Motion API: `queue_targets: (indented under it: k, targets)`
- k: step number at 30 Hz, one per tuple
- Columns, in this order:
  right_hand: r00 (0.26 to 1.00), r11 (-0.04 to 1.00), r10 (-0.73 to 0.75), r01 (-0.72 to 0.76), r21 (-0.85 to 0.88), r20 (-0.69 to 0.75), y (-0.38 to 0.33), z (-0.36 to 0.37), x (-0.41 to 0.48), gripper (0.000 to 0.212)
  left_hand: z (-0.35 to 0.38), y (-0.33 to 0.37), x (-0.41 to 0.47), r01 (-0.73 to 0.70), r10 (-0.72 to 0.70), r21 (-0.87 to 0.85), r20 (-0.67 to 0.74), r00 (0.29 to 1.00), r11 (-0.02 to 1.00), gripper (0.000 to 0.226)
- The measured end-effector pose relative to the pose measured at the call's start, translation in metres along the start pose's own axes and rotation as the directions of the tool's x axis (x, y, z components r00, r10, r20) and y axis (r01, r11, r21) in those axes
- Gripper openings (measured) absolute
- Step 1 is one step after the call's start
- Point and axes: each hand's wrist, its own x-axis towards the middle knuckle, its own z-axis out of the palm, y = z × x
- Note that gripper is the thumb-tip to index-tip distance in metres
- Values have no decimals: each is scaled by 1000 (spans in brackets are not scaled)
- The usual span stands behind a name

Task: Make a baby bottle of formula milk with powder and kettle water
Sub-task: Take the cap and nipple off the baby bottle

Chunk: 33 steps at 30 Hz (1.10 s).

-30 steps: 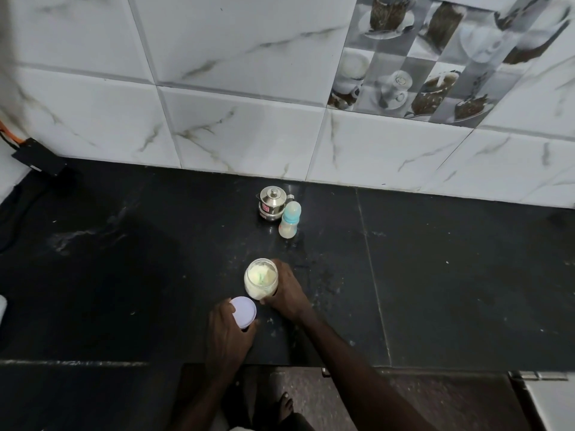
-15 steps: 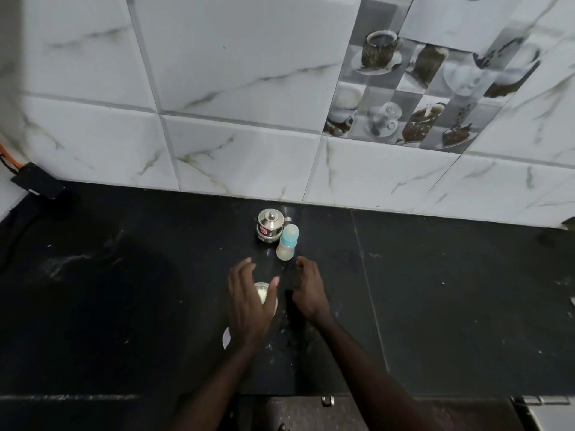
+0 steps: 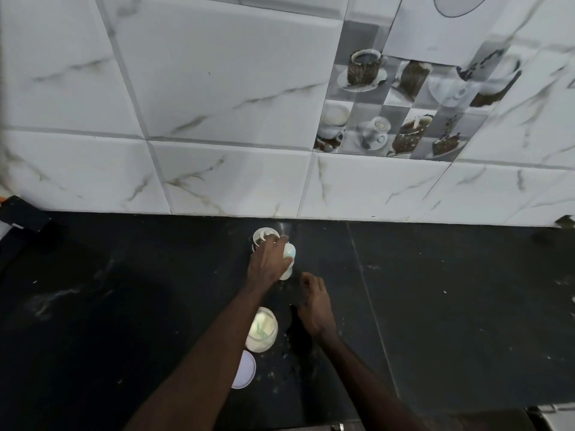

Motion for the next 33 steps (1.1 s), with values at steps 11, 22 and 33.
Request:
queue_targets:
  k: [11, 22, 33]
  targets:
    - [998, 999, 52, -52, -16, 28, 9, -8, -2, 42, -4, 11, 20, -15, 13, 16, 101, 995, 1000, 47]
    - [988, 991, 136, -134, -23, 77, 17, 7, 7, 48, 3, -3, 12, -47, 50, -24, 178, 983, 999, 60]
    - [961, 976, 215, -214, -29, 172, 47, 37, 12, 62, -5, 10, -30, -80, 116, -147, 256, 960, 986, 44]
